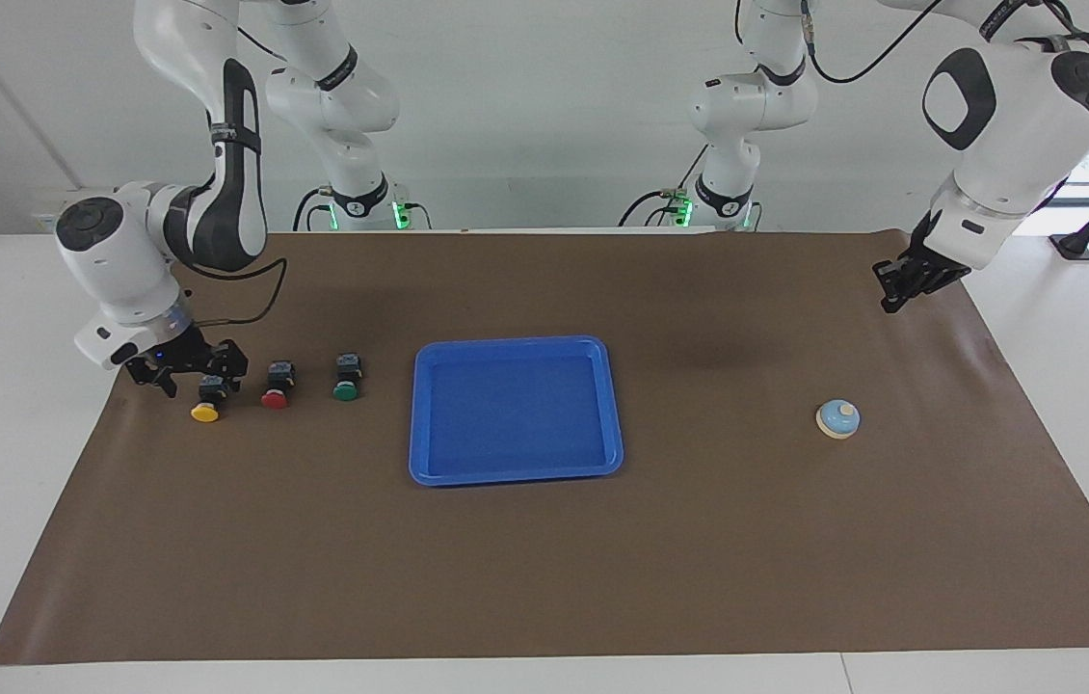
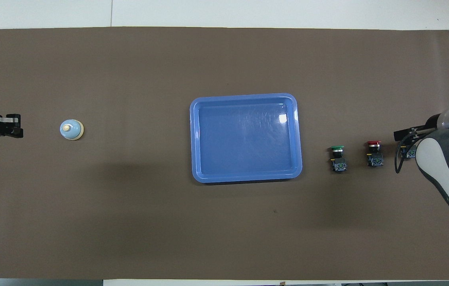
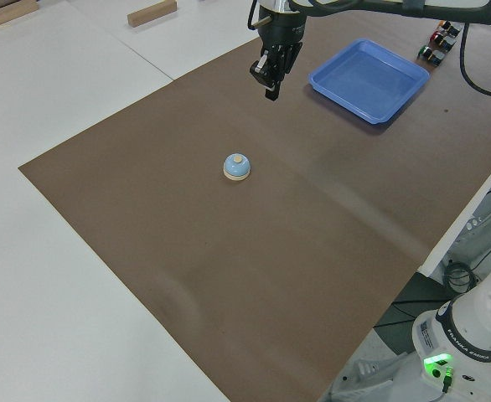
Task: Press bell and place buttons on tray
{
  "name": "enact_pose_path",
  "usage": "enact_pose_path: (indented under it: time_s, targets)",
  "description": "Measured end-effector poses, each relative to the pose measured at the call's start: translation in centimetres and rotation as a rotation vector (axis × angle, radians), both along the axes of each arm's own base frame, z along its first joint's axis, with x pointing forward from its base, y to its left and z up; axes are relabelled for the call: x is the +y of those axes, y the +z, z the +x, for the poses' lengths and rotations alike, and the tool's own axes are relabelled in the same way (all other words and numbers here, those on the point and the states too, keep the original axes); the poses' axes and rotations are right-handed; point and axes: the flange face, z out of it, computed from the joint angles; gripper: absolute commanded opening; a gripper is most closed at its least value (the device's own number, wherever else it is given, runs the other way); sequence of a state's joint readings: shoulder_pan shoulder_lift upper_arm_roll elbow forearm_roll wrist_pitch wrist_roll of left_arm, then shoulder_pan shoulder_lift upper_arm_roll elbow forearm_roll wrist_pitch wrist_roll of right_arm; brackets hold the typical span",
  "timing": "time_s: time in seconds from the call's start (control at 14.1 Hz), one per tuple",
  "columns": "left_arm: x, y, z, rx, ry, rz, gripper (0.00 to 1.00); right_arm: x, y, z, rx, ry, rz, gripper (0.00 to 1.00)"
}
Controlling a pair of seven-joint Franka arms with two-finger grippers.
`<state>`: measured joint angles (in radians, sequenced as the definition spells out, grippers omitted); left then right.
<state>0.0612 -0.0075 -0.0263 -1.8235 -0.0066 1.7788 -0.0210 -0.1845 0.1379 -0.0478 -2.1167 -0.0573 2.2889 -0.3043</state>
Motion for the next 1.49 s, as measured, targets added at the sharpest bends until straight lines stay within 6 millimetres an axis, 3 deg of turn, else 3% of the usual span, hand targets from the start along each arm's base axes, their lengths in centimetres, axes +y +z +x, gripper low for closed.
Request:
enact_pose_path:
  time_s: [0.21,0.5,0.78,1.07,1.49]
  targets:
    - [1.2,-4.1,1.1,0.006,0.011,-0.002,0.00,-1.1,-0.8,-0.7,0.017,-0.022,0.004,1.00]
    - [-0.1,-9.0,3.0,0.009,-0.012,-0.005,0.00,-1.5,-1.0,-1.0,0.025,-0.030,0.006,1.00]
    - [-0.9,-13.2,2.7,-0.001,-0.025,-0.006,0.00,-1.8,-1.9,-1.5,0.068,-0.038,0.015,1.00]
    - [-0.5,-15.4,2.6,-0.020,-0.018,-0.005,0.00,-2.4,-2.9,-1.7,0.087,-0.051,0.020,1.00]
    - [-0.4,-17.6,3.3,-0.056,-0.016,-0.004,0.00,-3.0,-3.0,-1.9,0.088,-0.062,0.020,1.00]
